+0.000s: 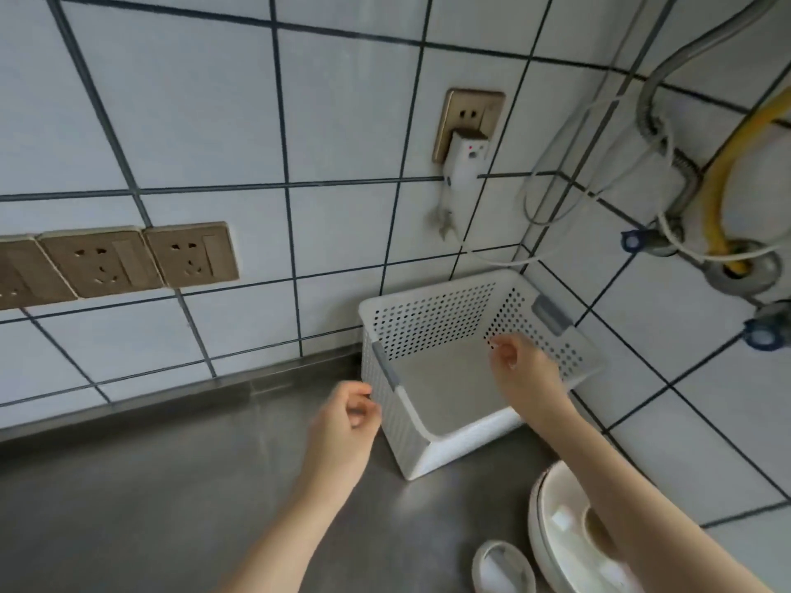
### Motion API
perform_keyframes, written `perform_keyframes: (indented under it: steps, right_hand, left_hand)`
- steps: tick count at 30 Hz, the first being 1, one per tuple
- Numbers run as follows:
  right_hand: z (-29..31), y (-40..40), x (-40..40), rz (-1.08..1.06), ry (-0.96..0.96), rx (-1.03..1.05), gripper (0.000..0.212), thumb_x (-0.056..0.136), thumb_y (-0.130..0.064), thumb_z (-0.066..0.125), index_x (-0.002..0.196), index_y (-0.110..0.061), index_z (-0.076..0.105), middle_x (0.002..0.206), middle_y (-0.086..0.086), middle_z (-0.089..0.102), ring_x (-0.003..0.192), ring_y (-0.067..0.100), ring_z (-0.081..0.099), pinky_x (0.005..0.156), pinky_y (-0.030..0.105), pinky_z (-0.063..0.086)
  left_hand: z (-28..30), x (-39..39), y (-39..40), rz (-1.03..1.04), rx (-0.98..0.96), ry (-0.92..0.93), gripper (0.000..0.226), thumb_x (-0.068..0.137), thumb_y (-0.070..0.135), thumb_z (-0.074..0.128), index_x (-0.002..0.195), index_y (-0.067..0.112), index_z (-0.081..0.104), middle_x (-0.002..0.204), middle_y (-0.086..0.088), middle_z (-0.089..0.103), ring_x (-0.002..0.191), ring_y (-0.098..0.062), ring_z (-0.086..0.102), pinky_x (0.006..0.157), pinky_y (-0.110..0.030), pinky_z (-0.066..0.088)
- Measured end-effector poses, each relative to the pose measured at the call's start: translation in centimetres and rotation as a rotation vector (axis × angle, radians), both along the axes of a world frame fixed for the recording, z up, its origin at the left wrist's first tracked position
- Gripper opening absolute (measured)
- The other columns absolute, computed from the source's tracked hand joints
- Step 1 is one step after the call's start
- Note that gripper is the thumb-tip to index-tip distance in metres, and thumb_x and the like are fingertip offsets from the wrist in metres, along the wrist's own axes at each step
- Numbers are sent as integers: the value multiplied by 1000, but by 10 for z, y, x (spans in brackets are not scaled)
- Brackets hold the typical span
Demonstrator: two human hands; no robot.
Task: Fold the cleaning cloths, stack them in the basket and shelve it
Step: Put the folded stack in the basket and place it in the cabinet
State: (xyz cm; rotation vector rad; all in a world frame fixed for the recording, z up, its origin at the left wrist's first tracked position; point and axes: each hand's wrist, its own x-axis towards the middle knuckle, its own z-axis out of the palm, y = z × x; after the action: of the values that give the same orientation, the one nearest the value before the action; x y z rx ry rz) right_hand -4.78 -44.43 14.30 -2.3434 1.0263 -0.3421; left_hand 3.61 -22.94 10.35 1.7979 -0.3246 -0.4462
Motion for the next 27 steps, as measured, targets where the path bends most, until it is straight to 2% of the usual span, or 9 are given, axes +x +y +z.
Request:
perform_keyframes:
  steps: [3, 6, 9, 11, 13, 15, 17, 23, 27]
  right_hand:
    - [-10, -61, 9, -89, 26, -80, 25, 97, -16, 46, 118, -11, 57, 105, 9, 65, 89, 22, 60, 73, 27, 43]
    - [-22, -122, 16, -70, 83, -361, 19, 92, -7, 48, 109, -8, 58, 99, 13, 60, 92, 29, 58, 71, 34, 46]
    - [-34, -158, 24, -42, 225, -503, 15, 86, -2, 55, 102, -3, 57, 96, 17, 57, 91, 33, 55, 67, 35, 46]
    - [-45, -170, 30, -6, 370, -568, 26, 82, -3, 61, 108, -3, 55, 102, 18, 57, 94, 33, 54, 68, 35, 49]
    - [-52, -176, 37, 11, 536, -633, 46, 75, -7, 69, 117, -5, 51, 112, 17, 55, 102, 32, 53, 76, 36, 53]
    - [-54, -178, 42, -4, 622, -683, 60, 72, -12, 73, 124, -7, 44, 123, 16, 50, 113, 31, 49, 88, 36, 48]
    - [-55, -181, 45, -22, 652, -748, 56, 76, -13, 69, 125, -6, 42, 124, 16, 49, 116, 31, 47, 94, 37, 45]
    - [-58, -180, 53, -103, 674, -800, 43, 84, -7, 57, 125, 1, 45, 122, 21, 50, 114, 35, 47, 95, 42, 42]
    - [-54, -172, 50, -120, 669, -736, 39, 81, -2, 61, 118, 1, 51, 117, 21, 50, 108, 37, 49, 92, 41, 44]
  left_hand:
    - [-3, 17, -28, 24, 8, 111, 27, 86, 7, 63, 92, 32, 54, 91, 1, 64, 77, -17, 66, 77, -40, 55]
    - [-1, 26, -51, 146, -161, 485, 17, 88, -4, 57, 90, 12, 57, 83, -11, 65, 72, -24, 63, 67, -31, 55]
    - [-8, 33, -65, 165, -277, 656, 16, 86, -6, 58, 99, -1, 63, 86, -18, 71, 71, -23, 67, 66, -27, 58]
    - [-15, 39, -72, 171, -344, 706, 19, 85, -4, 59, 103, -3, 66, 90, -17, 73, 71, -21, 70, 70, -31, 58]
    - [-19, 45, -77, 214, -409, 769, 21, 88, -3, 57, 108, -3, 64, 93, -18, 72, 71, -22, 70, 69, -33, 58]
    - [-20, 49, -80, 226, -471, 798, 21, 89, 0, 56, 109, -3, 61, 93, -19, 70, 69, -24, 71, 64, -33, 60]
    - [-20, 52, -82, 213, -496, 795, 21, 90, 2, 56, 110, -2, 61, 93, -19, 68, 66, -25, 71, 64, -35, 61]
    - [-19, 54, -81, 169, -495, 780, 23, 91, 8, 58, 113, 1, 62, 93, -14, 66, 65, -24, 67, 61, -33, 60]
    - [-16, 55, -68, 168, -490, 749, 25, 90, 7, 59, 113, 2, 62, 93, -13, 67, 64, -23, 66, 57, -31, 57]
